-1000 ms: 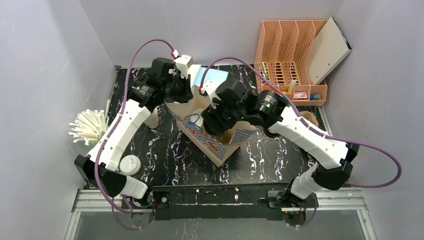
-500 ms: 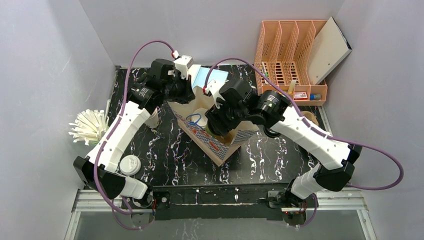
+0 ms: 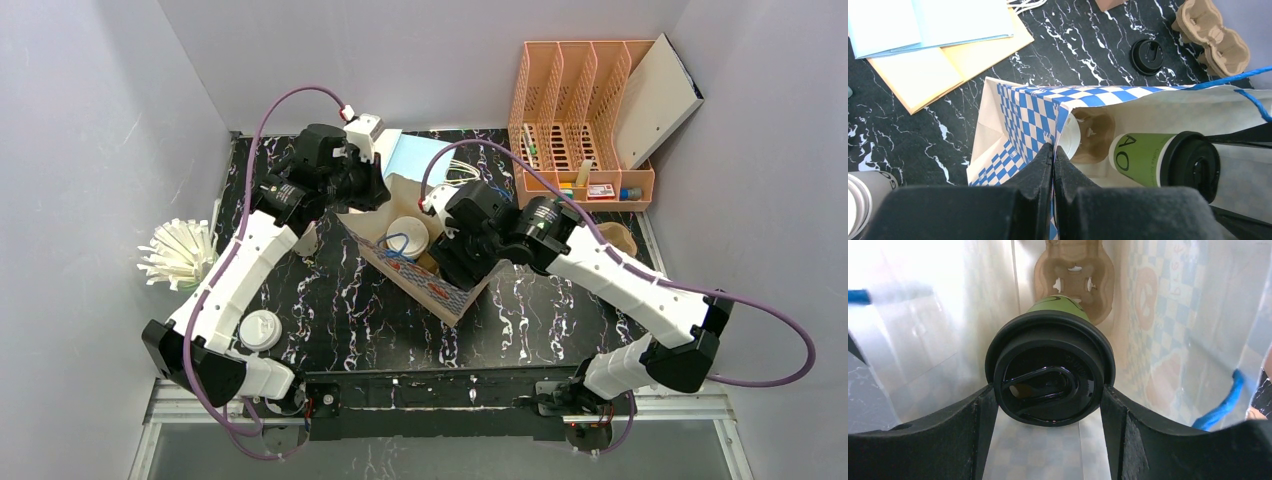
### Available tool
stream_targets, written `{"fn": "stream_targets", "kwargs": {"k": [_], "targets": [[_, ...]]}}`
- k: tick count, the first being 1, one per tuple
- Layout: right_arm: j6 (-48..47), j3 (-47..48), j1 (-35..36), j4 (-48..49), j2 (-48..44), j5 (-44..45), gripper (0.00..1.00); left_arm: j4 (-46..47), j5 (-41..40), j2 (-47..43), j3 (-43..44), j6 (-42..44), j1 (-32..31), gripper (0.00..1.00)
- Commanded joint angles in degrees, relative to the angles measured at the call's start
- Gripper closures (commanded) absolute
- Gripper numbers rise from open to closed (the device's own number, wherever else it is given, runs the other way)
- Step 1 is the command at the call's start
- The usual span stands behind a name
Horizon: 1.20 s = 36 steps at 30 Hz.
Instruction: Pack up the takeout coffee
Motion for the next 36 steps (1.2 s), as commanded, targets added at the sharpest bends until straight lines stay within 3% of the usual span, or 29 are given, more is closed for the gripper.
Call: {"fn": "stream_targets", "kwargs": {"k": [1,12,22,36], "targets": [[-1.4,-2.1,0.8,4.5,-0.4,1.5,0.59,4.4,2.0,-2.7,-1.0,-2.1,0.0,1.0],[-1.5,-8.3,2.3,6.0,-2.0,2.0,0.58,7.8,0.9,-3.0,-1.1,-3.5,0.0,1.0],[0.8,-16.8,2.0,13.6,-5.7,5.5,0.59,10.3,5.9,-4.5,-4.9,-3.8,0.0,1.0],[0.8,-21.1,-0.2,17.8,-7.9,10.2,0.59,10.5,10.2,-5.3,-5.1,-1.0,0.0,1.0]]}}
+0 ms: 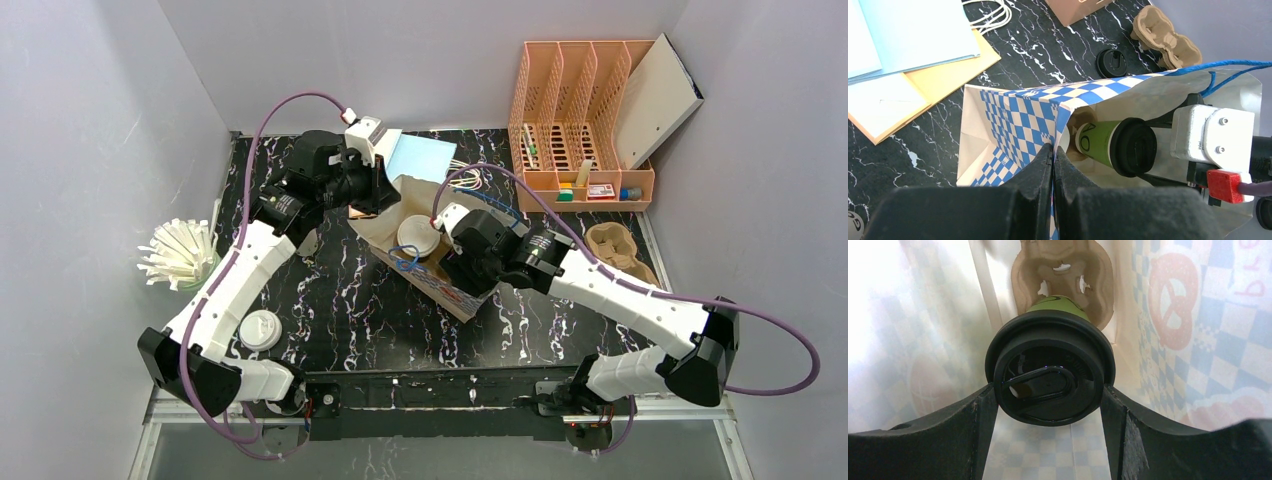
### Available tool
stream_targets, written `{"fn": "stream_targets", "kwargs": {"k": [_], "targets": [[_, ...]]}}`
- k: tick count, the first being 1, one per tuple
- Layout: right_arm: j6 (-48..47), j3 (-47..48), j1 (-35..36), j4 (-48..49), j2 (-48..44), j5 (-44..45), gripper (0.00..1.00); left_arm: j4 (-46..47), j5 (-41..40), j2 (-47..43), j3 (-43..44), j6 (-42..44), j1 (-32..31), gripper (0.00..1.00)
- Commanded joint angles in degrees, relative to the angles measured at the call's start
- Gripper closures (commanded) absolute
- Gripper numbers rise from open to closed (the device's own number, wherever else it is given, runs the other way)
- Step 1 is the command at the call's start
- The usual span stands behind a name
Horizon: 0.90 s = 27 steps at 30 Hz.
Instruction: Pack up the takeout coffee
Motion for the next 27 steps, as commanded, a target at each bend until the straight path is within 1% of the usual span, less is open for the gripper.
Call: {"fn": "stream_targets", "kwargs": {"k": [1,4,7,12,15,21,24,27], "targets": [[-1.7,-0.9,-0.1,4.1,-1.8,2.4,0.59,1.5,3.3,-1.9,1.3,0.9,0.0,1.0],[-3.7,-2.1,-0.1,6.3,-2.9,0.8,0.6,2.6,2.4,-1.5,2.5,0.0,0.0,1.0],[-4.7,-5.2,-0.1,9.1,-5.3,2.9,0.6,5.2,1.1,-1.1,3.6,-1.1,0.0,1.0],[-6.3,-10.1,0.0,13.4,-8.9,4.8,0.61,6.8,0.8,0.1,4.8,-1.2,0.0,1.0],[-7.3,-11.4,-0.1,16.1,-9.8,4.4,0.61,8.5,1.3,0.4,5.0,-1.8,0.0,1.0],[-9.5,-13.5,-0.1,18.9,-10.8,3.8,0.61,13.1,4.0,0.1,2.7,-2.1,0.0,1.0],[-11.2,-16.9,-0.1,22.6,-13.2,3.8,0.62,15.3,5.0,-1.1,0.7,-1.6,0.0,1.0],[-12.8,-20.2,-0.1,26.9,-15.2,5.2,0.63,15.4,6.7,-1.7,-0.6,-0.9,0.1,1.0]]}}
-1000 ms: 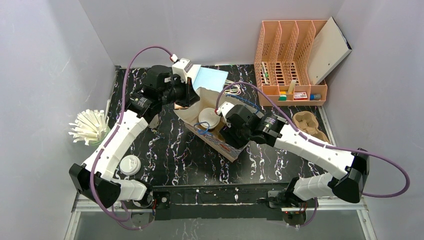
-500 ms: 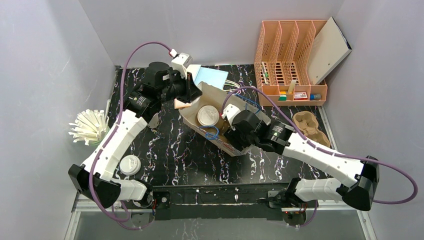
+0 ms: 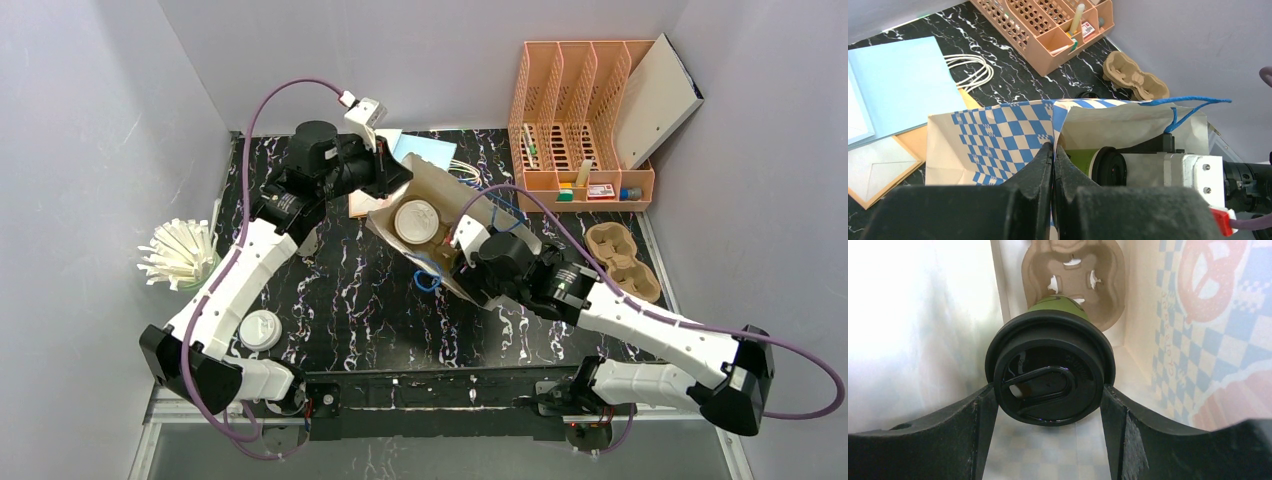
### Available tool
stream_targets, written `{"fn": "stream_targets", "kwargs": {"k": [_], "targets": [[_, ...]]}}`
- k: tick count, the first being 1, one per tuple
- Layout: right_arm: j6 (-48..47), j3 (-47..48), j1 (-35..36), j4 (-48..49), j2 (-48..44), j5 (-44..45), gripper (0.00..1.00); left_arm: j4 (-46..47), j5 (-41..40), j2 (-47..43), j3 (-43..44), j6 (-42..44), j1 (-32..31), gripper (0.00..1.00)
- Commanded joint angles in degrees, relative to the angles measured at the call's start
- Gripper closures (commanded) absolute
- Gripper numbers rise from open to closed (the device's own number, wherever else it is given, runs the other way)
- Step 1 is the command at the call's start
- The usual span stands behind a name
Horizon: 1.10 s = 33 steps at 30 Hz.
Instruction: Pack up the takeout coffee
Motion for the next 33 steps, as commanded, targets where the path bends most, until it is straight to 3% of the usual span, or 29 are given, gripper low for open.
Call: {"fn": "stream_targets", "kwargs": {"k": [1,14,19,33], "targets": [[-3.6,-3.7,-0.1,8.0,-3.5,2.1,0.63,3.9,3.7,-2.5,-2.1,1.1,0.1,1.0],[-9.3,-4.0,-0.1,10.4,-1.5,6.8,0.62,6.0,5.4,-2.2,-3.4,0.3,0.1,1.0],[-10.6,-4.3,-0.4,11.2,-1.2,8.1,0.63,12.5,4.2,-5.8,-7.2,0.8,0.1,1.0],[-9.8,0.9,-2.8,7.7,-0.7,10.3,0.64,9.2,5.2,-4.2,-7.6,2.9,0.1,1.0]]}}
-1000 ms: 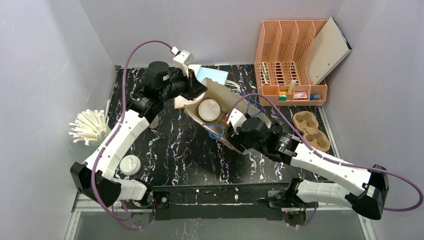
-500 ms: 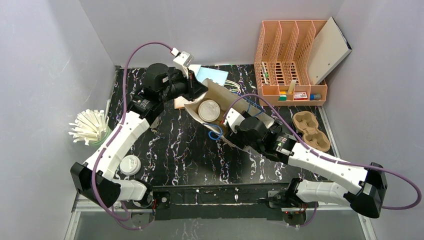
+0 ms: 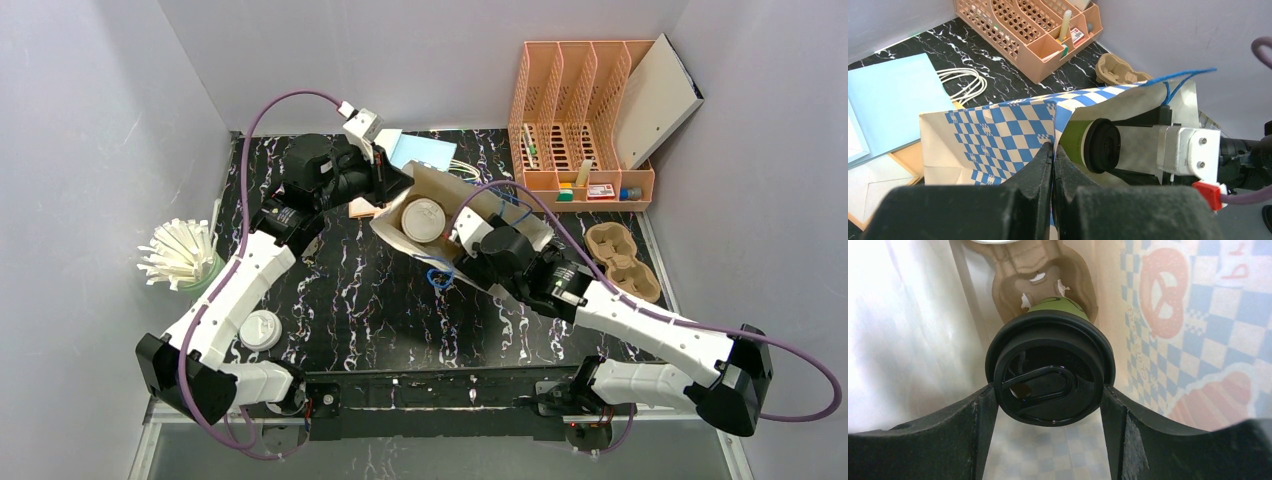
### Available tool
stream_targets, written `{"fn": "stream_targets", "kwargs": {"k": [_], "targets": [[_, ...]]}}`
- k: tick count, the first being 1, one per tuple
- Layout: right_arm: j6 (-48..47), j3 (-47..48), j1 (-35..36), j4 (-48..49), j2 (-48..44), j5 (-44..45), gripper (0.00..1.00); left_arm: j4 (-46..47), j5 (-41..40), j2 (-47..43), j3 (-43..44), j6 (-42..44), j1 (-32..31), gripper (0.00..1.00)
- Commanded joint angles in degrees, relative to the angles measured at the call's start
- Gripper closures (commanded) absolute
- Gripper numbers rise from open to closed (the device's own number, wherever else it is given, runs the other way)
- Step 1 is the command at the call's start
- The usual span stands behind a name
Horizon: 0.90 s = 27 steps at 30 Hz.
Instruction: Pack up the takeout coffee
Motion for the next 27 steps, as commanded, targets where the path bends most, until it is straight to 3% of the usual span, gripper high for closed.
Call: {"fn": "stream_targets", "kwargs": {"k": [1,14,27], "targets": [[0.4,4.1,-1.5,-0.7,-0.4,2.7,0.65,0.3,0.6,-0.7,-0.1,1.7,0.1,1.0],[0.4,4.9,-6.0,-0.7,0.6,1.0,0.64,-1.0,0.2,-1.5,-2.3,3.8,0.1,1.0],[6.6,12.0,-13.6,-9.3,5.3,-16.1,0.65,0.3,0.8,-1.7,-3.5,2.2,0.8,1.0]]}}
